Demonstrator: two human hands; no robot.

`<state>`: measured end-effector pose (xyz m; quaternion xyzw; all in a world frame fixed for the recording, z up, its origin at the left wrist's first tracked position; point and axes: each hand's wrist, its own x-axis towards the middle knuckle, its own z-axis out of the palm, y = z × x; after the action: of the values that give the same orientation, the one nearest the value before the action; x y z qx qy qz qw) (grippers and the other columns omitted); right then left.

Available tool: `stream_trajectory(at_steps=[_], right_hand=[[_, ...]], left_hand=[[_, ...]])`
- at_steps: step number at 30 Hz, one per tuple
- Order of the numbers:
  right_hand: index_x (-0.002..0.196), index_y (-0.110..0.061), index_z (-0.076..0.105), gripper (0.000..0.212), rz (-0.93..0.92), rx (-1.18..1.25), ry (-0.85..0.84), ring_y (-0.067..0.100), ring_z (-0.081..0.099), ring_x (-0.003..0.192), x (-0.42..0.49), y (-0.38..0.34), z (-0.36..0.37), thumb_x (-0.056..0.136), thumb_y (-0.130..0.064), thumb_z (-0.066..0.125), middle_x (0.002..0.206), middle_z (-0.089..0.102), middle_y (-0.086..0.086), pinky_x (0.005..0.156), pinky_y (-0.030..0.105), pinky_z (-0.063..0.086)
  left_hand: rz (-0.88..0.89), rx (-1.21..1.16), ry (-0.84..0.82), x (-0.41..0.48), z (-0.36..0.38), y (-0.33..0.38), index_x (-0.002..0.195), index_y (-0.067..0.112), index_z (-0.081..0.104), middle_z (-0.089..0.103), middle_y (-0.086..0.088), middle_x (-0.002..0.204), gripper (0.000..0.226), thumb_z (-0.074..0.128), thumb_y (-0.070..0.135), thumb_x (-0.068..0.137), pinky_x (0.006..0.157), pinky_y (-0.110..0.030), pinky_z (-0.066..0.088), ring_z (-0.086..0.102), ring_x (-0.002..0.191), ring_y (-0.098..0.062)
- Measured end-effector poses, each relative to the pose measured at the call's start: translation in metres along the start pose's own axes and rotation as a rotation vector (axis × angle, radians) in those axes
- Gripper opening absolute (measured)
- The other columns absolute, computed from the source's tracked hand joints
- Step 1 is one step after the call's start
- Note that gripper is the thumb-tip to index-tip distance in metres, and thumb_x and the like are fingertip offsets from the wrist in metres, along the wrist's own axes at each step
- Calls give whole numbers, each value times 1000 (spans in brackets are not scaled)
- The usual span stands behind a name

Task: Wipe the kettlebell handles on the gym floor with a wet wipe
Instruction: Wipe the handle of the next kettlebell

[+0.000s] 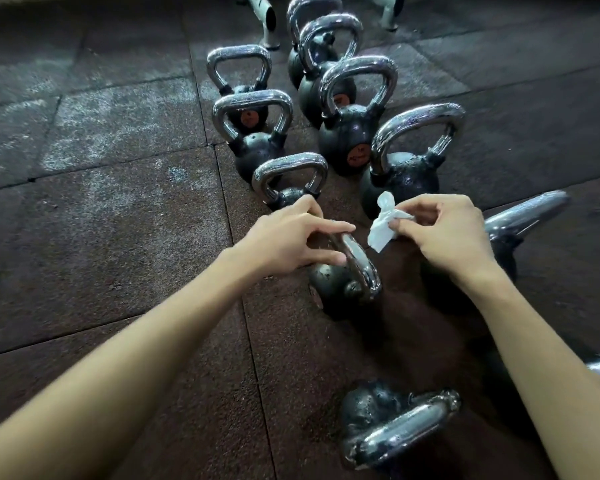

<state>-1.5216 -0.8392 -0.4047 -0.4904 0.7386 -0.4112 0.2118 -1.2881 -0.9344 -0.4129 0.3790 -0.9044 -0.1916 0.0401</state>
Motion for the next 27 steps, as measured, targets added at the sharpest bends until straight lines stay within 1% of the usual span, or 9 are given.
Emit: stream_trajectory(at_steps=[4,6,9,12,16,19,22,25,27], right_hand=[[84,-27,79,11,-36,-50,71,-4,72,78,-9,-8,-7,81,-18,84,76,76,-15,83,17,56],[83,-30,78,13,-32,-61,80,-12,68,77,-13,-10,-10,81,-19,84,73,74,-19,70,1,46],[84,-29,79,11,-22,-43,78,-13,67,75,-17,-11,-11,81,-19,83,72,74,-18,66,-1,43],[85,-29,80,11,-9,-44,73,-11,69,76,-18,-12,-13,81,-20,83,75,75,-18,68,-1,45],[84,-31,79,11,8,-46,50,-13,67,76,-17,-13,-12,82,-20,83,75,74,-18,64,-3,42],[85,-28,79,10,13,-36,41,-14,66,71,-16,-15,-9,82,-20,84,74,74,-16,62,-2,40],[88,-25,81,8,11,-36,44,-13,66,71,-15,-16,-9,82,-21,84,73,75,-14,61,-2,39],[87,-26,81,8,14,-36,40,-11,67,71,-14,-15,-9,82,-21,84,72,75,-13,62,-2,41],[87,-26,81,8,18,-33,34,-10,67,70,-15,-14,-8,82,-20,84,72,75,-12,62,-1,41]], left_hand=[[271,240,-77,27,-18,-5,132,52,63,61,18,133,54,55,76,84,85,-36,55,58,118,-8],[328,325,-66,28,-24,-15,128,47,64,69,18,125,57,47,78,84,78,-37,58,64,110,-10],[361,459,46,13,-17,-24,118,40,66,75,16,104,65,29,84,87,67,-37,57,68,90,-14],[265,539,132,-3,-3,-12,105,31,69,75,4,86,77,18,86,87,60,-34,50,70,80,-22],[-30,489,155,-14,7,1,97,29,70,71,-1,79,69,35,86,85,61,-32,37,71,84,-27],[-95,325,123,-19,5,1,111,42,72,75,5,92,59,49,87,80,75,-35,52,71,97,-24],[-162,145,63,-29,1,-11,134,53,62,75,15,117,62,72,74,76,90,-37,55,66,115,-17],[-193,-108,130,-40,15,-22,112,44,76,71,10,74,34,77,60,83,66,-28,47,62,72,-8],[-200,-52,191,-44,25,-21,107,43,74,69,10,70,32,69,66,86,69,-32,52,63,70,-10]])
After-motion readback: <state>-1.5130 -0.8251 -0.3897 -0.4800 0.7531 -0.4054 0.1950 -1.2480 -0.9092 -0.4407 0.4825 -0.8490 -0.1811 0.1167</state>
